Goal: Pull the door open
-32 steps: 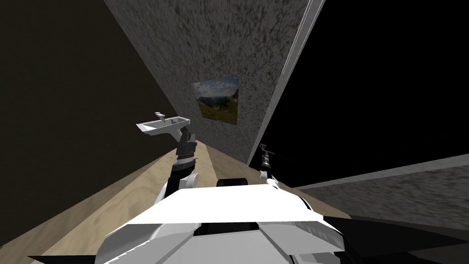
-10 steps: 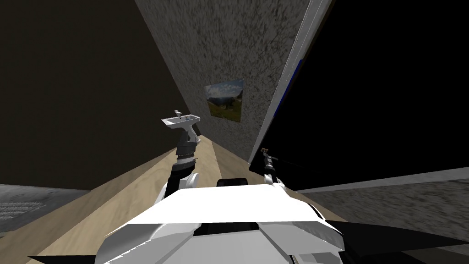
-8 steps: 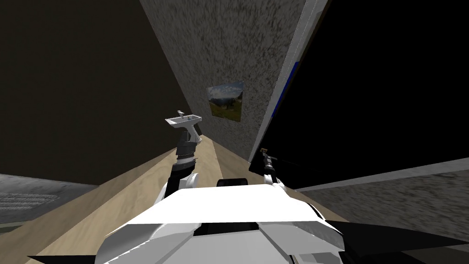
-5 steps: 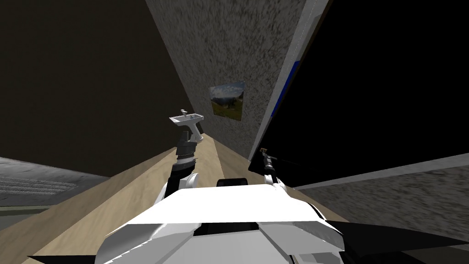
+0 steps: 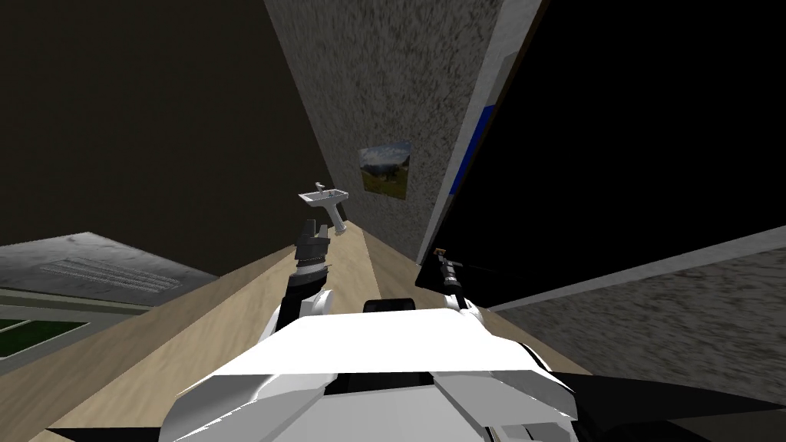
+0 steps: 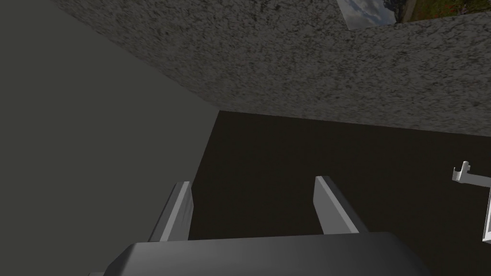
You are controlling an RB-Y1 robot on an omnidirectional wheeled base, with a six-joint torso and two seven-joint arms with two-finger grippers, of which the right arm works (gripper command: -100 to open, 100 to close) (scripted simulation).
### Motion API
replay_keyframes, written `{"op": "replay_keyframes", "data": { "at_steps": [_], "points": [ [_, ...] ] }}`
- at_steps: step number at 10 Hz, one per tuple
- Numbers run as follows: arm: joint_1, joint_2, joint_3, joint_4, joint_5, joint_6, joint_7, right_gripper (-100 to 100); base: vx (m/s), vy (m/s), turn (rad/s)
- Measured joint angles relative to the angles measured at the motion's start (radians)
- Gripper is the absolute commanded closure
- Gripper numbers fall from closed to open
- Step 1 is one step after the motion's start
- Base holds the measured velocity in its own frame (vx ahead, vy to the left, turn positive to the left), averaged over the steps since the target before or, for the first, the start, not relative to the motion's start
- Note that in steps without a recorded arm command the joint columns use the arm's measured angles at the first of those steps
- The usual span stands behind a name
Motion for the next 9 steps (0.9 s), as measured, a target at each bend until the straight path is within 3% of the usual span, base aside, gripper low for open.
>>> {"op": "replay_keyframes", "data": {
  "at_steps": [2, 9],
  "points": [
    [-0.001, -0.001, 0.011, 0.008, 0.007, -0.007, -0.011, 100, -0.129, -0.007, 0.062],
    [0.032, -0.04, 0.074, -0.006, 0.052, -0.051, -0.086, 100, -0.223, -0.046, 0.096]
  ]
}}
